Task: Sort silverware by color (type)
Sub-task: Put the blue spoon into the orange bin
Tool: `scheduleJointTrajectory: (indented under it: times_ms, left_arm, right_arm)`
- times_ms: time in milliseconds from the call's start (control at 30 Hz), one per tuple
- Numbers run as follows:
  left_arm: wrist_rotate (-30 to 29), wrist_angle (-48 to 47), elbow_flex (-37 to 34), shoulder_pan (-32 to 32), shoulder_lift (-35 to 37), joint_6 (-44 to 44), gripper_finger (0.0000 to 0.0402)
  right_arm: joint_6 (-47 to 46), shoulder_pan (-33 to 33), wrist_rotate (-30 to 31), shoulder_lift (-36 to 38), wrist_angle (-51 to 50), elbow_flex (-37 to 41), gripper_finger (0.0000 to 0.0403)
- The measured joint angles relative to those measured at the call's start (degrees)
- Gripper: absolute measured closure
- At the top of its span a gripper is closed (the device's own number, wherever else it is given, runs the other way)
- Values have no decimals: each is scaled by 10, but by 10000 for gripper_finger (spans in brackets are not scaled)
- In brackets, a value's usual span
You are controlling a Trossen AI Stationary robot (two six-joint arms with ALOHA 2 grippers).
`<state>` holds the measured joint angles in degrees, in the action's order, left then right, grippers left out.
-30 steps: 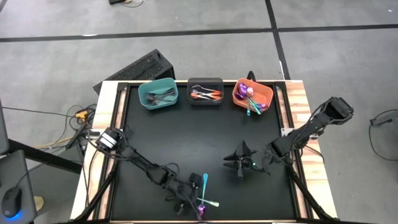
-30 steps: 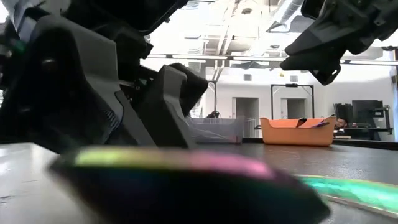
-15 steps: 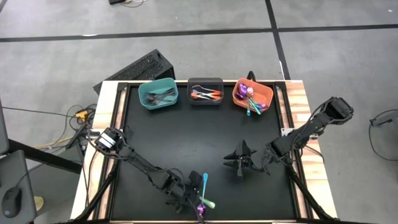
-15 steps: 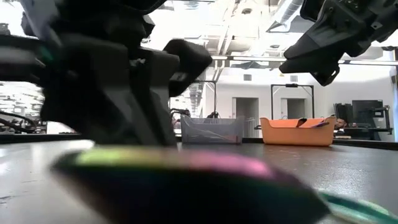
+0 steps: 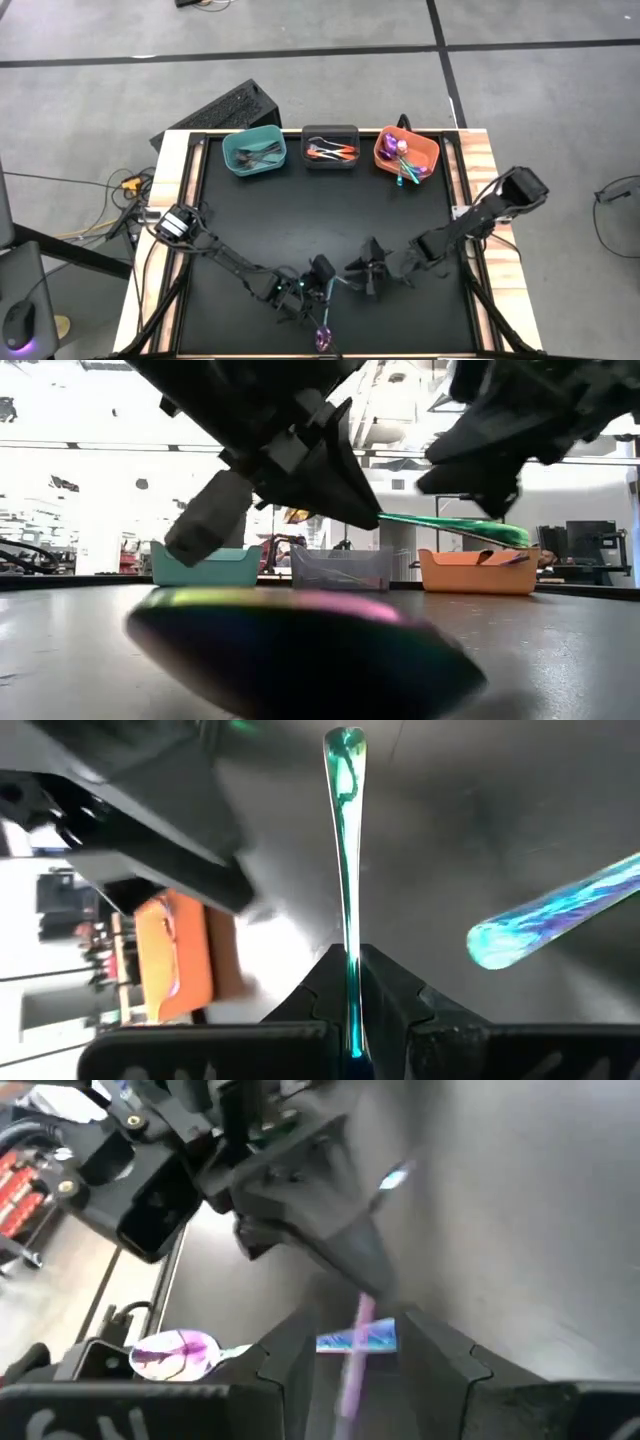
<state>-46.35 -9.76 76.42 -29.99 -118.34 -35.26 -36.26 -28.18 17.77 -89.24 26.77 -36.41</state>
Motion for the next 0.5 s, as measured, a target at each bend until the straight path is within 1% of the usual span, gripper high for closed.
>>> scheduleJointTrajectory:
  times_ms: [167, 300, 400, 500]
  left_arm:
    - [-16, 3, 3, 6, 0, -13, 397]
    - [-17, 5, 3, 8, 0, -26, 397]
    - [-20, 9, 3, 8, 0, -32, 397]
    - [-24, 14, 3, 8, 0, -35, 397]
  right_arm:
    - [20, 13, -15, -43, -9, -41, 226]
    - [18, 25, -15, -54, -75, -63, 211]
    - [17, 31, -15, -56, -105, -69, 210]
    - [17, 32, -16, -56, -110, -71, 219]
